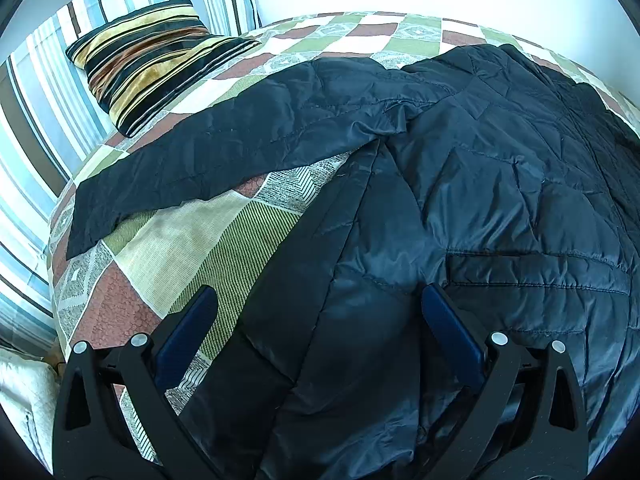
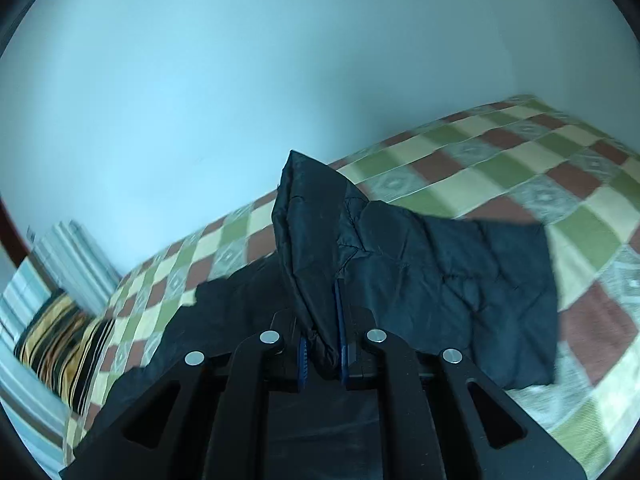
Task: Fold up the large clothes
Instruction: 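Fold the held sleeve across the jacket body and release it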
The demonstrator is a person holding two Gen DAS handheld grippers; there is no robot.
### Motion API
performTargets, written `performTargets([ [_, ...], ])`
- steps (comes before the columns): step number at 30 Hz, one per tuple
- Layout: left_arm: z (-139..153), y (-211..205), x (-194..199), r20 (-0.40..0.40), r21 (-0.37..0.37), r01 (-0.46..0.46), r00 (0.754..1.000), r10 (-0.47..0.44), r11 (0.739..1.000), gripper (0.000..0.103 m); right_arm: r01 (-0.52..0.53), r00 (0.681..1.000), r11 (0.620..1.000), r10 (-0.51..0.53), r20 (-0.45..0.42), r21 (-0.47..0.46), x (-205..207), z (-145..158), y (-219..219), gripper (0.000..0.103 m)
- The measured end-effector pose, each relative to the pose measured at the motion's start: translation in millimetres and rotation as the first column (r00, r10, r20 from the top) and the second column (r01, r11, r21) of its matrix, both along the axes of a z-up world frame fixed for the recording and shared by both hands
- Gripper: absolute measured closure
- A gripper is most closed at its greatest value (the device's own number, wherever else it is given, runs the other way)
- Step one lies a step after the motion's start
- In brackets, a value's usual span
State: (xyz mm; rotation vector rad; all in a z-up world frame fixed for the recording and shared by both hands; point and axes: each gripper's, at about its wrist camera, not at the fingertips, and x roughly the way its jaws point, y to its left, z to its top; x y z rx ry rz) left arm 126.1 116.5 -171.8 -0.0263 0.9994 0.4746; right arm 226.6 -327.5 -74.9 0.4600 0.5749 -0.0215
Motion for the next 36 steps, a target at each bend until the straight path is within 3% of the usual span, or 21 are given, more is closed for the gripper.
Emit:
performTargets([
  [8,-3.2,0.6,0.9,0.004,-0.007,0.002,1.0,-0.002,1.0,0.002,-0.162,0.984,0.987,0.161,-0.073,-0.008,41.7,-28.3,99.1,0.092],
  [18,-6.8,4.0,0.4,0.012,-0.035,0.001,1.0,-0.001,0.999,0.002,-0.334,0.929,0.941,0.319,-0.186,-0.054,70.0,-72.1,193.1,0.092],
  [27,-8.0,4.6,-0.7,0.016,-0.045,0.002,1.0,-0.001,0.999,0.002,-0.409,0.874,0.909,0.365,-0.32,-0.082,79.8,-116.2,232.9,0.092],
  [34,-8.6,5.7,0.5,0.016,-0.049,0.001,1.0,0.0,0.999,0.002,-0.452,0.851,0.876,0.367,-0.377,-0.167,81.3,-126.8,251.9,0.092],
  [36,-8.6,5.9,0.5,0.017,-0.05,0.0,1.0,0.001,0.999,0.002,-0.467,0.846,0.863,0.372,-0.381,-0.193,80.3,-125.8,257.6,0.087],
])
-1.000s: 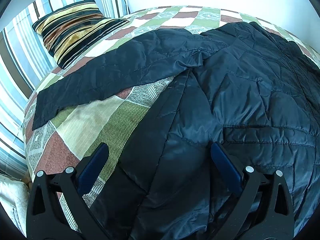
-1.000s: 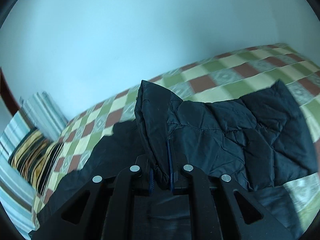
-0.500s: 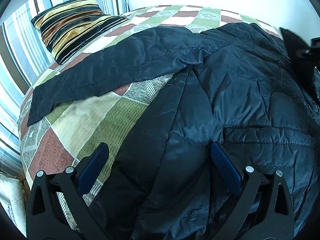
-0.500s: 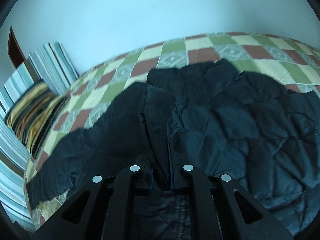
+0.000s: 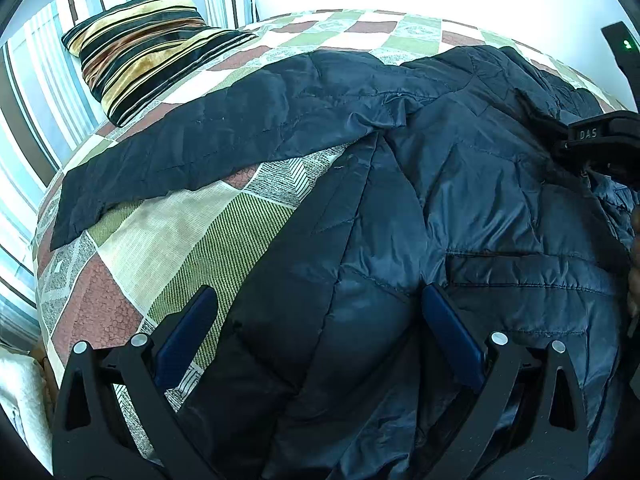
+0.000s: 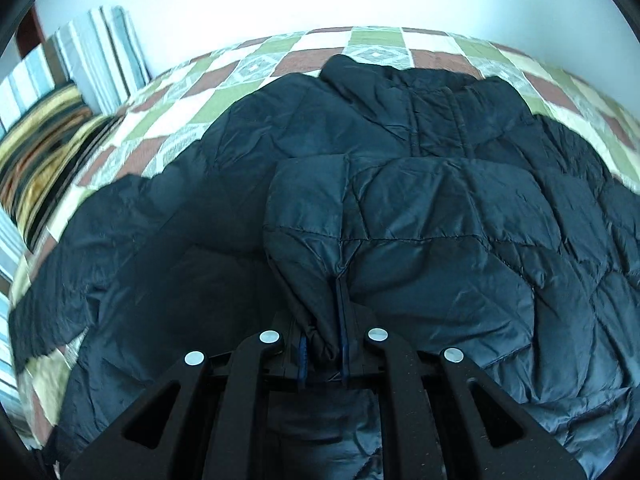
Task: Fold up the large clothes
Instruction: 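Fold the held sleeve across the jacket body and release it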
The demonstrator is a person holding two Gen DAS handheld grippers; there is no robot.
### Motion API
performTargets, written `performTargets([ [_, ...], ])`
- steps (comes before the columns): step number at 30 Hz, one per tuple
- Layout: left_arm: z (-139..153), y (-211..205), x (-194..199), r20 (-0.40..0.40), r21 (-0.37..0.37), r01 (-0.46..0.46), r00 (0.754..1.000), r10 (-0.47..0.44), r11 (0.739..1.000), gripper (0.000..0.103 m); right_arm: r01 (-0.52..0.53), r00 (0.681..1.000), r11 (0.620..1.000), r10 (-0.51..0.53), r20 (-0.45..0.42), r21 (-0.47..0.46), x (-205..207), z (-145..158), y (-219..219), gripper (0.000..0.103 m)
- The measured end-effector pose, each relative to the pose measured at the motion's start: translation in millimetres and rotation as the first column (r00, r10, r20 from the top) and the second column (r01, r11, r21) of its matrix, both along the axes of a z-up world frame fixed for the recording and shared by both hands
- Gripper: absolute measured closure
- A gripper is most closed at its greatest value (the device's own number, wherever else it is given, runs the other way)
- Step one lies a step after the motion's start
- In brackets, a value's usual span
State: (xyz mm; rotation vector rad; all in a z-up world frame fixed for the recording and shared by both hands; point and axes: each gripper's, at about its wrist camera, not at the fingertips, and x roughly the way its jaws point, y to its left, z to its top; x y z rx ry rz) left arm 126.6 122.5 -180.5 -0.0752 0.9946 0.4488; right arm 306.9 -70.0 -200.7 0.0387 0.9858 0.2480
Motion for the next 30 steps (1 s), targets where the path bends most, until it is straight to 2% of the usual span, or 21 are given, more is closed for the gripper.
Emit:
performTargets([
  [1,-0.1,-0.1,0.1,0.001,0.0,0.0,1.0,0.0,1.0,0.002,-0.012,1.0,1.0,0.012,0.009,-0.018,-1.6,2.1,3.9,0.085],
  [2,-0.2,0.0,0.1,0.001,0.001,0.0,1.0,0.0,1.0,0.002,-0.02,1.0,1.0,0.021,0.014,-0.021,-3.0,3.7,5.6,0.078],
  [3,-0.4,-0.2,0.0,0.002,0.002,0.0,1.0,0.0,1.0,0.002,-0.044,0.999,0.999,0.044,0.019,-0.006,-5.9,7.1,7.5,0.068],
  [5,-1.0,0.0,-0.5,0.005,0.001,0.0,1.0,0.0,1.0,0.002,-0.069,0.997,0.997,0.069,0.023,0.031,-11.4,13.8,7.5,0.061],
  [10,-1.9,1.2,-0.8,0.006,-0.013,-0.001,1.0,0.001,1.0,0.002,-0.062,0.993,0.996,0.056,0.108,0.061,-41.6,51.2,-16.6,0.061],
  [14,-2.2,2.9,-1.5,0.008,-0.03,-0.002,1.0,0.003,1.0,0.002,0.089,0.976,0.996,-0.092,0.199,0.026,-63.1,80.1,-83.9,0.045],
  [17,-2.2,2.3,-2.1,0.008,-0.026,-0.002,1.0,0.002,1.0,0.002,0.279,0.931,0.958,-0.251,0.265,-0.072,-74.2,88.6,-149.0,0.04],
  [19,-1.8,2.6,-2.2,0.008,-0.025,-0.001,1.0,0.002,1.0,0.002,0.401,0.893,0.903,-0.349,0.284,-0.154,-76.2,81.7,-191.5,0.038],
  [21,-1.6,2.3,-2.0,0.008,-0.025,-0.002,1.0,0.002,1.0,0.002,0.483,0.867,0.853,-0.432,0.25,-0.201,-75.0,63.6,-232.1,0.038],
  [25,-1.8,1.9,-1.9,0.007,-0.02,-0.002,1.0,0.002,1.0,0.002,0.517,0.856,0.835,-0.499,0.137,-0.191,-72.3,26.1,-273.6,0.038],
  [30,-1.6,-0.9,-1.8,0.004,-0.008,-0.002,1.0,0.002,1.0,0.002,0.499,0.866,0.839,-0.487,0.111,-0.216,-70.7,1.3,-271.2,0.035],
])
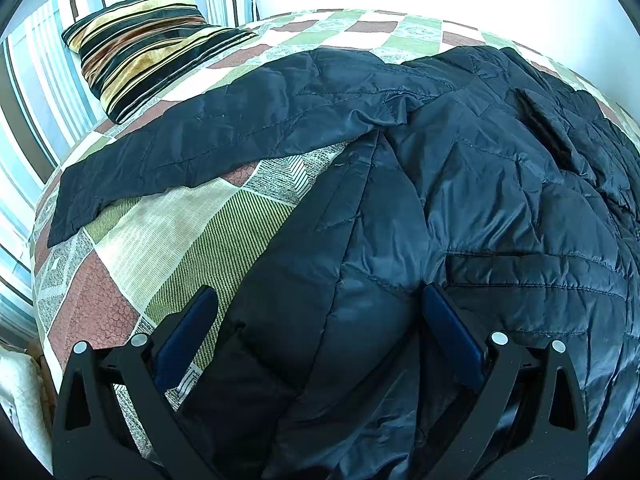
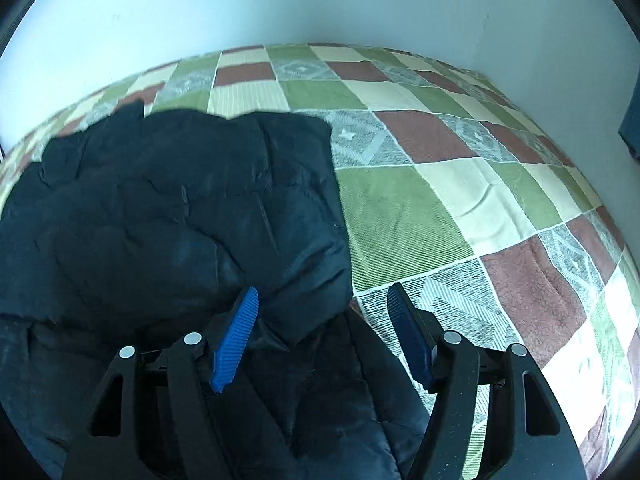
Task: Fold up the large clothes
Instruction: 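Fold the held sleeve across the jacket body and release it, then grasp the other sleeve cuff with the left gripper and lift it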
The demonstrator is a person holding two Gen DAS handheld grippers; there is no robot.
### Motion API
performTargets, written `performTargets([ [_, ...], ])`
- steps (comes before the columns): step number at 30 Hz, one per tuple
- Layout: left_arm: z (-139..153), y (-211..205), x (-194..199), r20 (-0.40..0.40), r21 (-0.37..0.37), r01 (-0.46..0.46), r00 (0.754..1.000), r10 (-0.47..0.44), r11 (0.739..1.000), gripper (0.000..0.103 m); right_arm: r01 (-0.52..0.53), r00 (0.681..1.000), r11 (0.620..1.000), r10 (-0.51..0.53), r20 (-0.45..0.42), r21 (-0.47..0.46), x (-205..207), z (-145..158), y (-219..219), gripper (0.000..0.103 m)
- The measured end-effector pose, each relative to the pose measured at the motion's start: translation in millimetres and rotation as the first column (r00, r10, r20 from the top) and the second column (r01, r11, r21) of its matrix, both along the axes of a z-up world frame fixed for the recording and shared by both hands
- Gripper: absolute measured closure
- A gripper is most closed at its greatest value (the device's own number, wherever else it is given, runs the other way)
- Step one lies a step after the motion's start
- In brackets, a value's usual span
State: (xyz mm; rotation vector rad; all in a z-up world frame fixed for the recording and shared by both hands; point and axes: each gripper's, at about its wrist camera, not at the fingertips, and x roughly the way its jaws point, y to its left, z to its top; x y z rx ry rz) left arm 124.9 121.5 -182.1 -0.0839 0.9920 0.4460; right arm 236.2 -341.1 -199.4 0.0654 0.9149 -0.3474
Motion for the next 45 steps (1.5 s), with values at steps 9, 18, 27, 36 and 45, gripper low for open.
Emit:
performTargets([
  [9,-0.5,-0.9,0.1,-0.003,0.007,0.001,1.0,-0.001,1.0,0.002,0.034,0.999,0.999,-0.034,-0.001,0.0,1.0,-18.9,-7.5,0.02],
  [18,-0.9,-0.3,0.3,-0.002,-0.001,0.0,1.0,0.0,1.0,0.002,0.058,0.998,0.992,-0.059,-0.001,-0.113,2.5,-17.8,5.7,0.013],
  [27,1.8,6.7,-0.8,0.001,-0.039,0.008,1.0,-0.008,0.999,0.002,0.062,0.998,0.984,-0.063,-0.002,-0.168,4.3,-16.6,11.0,0.012],
  [36,-1.6,7.2,-1.0,0.006,-0.048,0.007,1.0,-0.006,0.999,0.002,0.064,0.998,0.981,-0.065,0.002,-0.183,3.0,-16.4,13.3,0.011],
  [45,2.1,14.8,-6.4,0.016,-0.101,0.011,1.0,-0.009,0.995,0.002,0.066,0.998,0.981,-0.067,0.004,-0.182,1.9,-16.5,13.8,0.011],
])
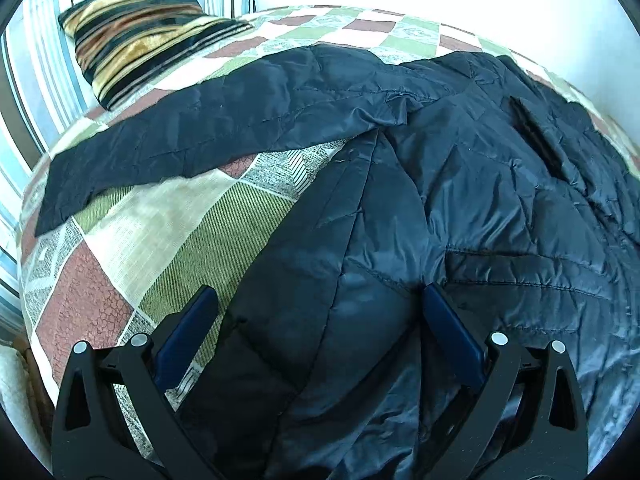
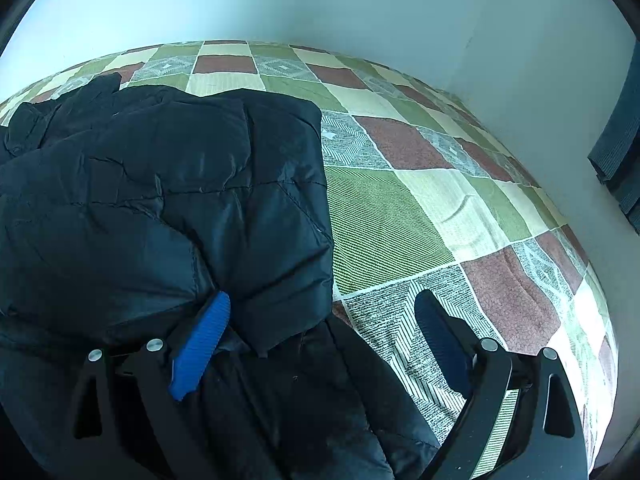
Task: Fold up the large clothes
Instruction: 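Grasp the other sleeve cuff with the left gripper and lift it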
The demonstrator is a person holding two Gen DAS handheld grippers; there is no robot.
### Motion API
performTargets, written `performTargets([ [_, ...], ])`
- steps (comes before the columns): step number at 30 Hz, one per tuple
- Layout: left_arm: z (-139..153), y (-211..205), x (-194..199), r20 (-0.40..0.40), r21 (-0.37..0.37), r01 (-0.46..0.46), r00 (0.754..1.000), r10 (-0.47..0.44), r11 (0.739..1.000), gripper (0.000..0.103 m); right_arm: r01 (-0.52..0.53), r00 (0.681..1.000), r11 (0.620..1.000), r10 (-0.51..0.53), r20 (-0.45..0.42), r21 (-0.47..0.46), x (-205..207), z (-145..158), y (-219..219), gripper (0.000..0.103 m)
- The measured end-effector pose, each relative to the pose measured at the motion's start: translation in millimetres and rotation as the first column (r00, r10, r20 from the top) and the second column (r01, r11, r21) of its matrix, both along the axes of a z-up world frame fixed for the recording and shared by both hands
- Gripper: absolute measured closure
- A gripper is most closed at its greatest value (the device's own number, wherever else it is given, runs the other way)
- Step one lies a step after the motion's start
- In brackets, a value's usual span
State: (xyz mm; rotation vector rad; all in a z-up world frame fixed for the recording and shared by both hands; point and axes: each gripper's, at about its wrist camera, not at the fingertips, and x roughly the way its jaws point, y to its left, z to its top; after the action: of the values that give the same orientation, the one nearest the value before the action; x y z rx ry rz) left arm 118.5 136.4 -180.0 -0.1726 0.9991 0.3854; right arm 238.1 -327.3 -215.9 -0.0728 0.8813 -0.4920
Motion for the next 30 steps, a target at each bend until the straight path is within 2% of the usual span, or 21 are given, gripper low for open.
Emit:
performTargets([
  [3,8.7,15.9,-9.6,0.027,-0.066,0.0,1.0,0.001,0.998,0.002,0.0,1.0,1.0,0.0,0.0,0.001,0.1,0.1,-0.4,0.011],
  [7,29.4,60.0,-29.7,0.119,-0.129,-0.053,0.991,0.069,0.99,0.002,0.0,1.0,1.0,0.0,0.001,0.0,-0.2,0.2,-0.2,0.011],
  [10,41.9,115.8,-47.4,0.195,-0.147,-0.153,0.964,0.18,0.977,0.002,0.0,1.0,1.0,0.0,0.001,0.001,-0.3,0.2,-0.3,0.011],
  [13,42.7,159.4,-58.7,0.213,-0.202,-0.196,0.947,0.239,0.96,0.002,0.0,1.0,1.0,0.0,0.001,0.0,-0.5,0.2,-0.5,0.011],
  [16,39.2,206.9,-73.5,0.235,-0.288,-0.252,0.917,0.323,0.924,0.003,-0.001,1.0,1.0,0.001,0.001,0.0,-0.5,0.1,-0.6,0.011],
  [18,31.3,234.3,-84.1,0.233,-0.366,-0.298,0.888,0.397,0.881,0.013,-0.001,1.0,1.0,0.001,0.002,-0.001,-0.6,0.0,-0.5,0.011],
  [19,26.2,246.4,-88.5,0.235,-0.416,-0.311,0.871,0.431,0.855,0.018,-0.001,1.0,1.0,0.001,0.002,-0.002,-0.7,0.1,-0.5,0.011],
  [20,17.6,262.8,-96.0,0.236,-0.495,-0.322,0.844,0.481,0.807,0.018,-0.001,1.0,1.0,0.001,0.001,-0.002,-0.7,0.4,-0.5,0.011],
  [22,8.5,276.1,-99.9,0.231,-0.556,-0.324,0.824,0.518,0.765,0.018,-0.001,1.0,1.0,0.001,0.001,-0.003,-0.6,0.2,-0.5,0.011],
  [23,5.6,281.5,-100.2,0.233,-0.571,-0.319,0.82,0.522,0.756,0.018,-0.002,1.0,1.0,0.002,0.001,-0.004,-0.6,0.4,-0.6,0.011],
  [26,8.4,286.0,-94.4,0.245,-0.553,-0.308,0.828,0.505,0.774,0.018,-0.001,1.0,1.0,0.001,0.001,-0.006,-0.4,0.7,-1.0,0.011],
  [28,8.4,290.3,-95.2,0.242,-0.578,-0.303,0.824,0.513,0.758,0.018,-0.002,1.0,1.0,0.002,0.002,-0.005,-0.6,0.7,-1.1,0.011],
  [30,8.1,292.8,-97.1,0.242,-0.579,-0.295,0.829,0.505,0.76,0.018,-0.002,1.0,1.0,0.002,0.002,-0.006,-0.7,0.5,-0.9,0.011],
])
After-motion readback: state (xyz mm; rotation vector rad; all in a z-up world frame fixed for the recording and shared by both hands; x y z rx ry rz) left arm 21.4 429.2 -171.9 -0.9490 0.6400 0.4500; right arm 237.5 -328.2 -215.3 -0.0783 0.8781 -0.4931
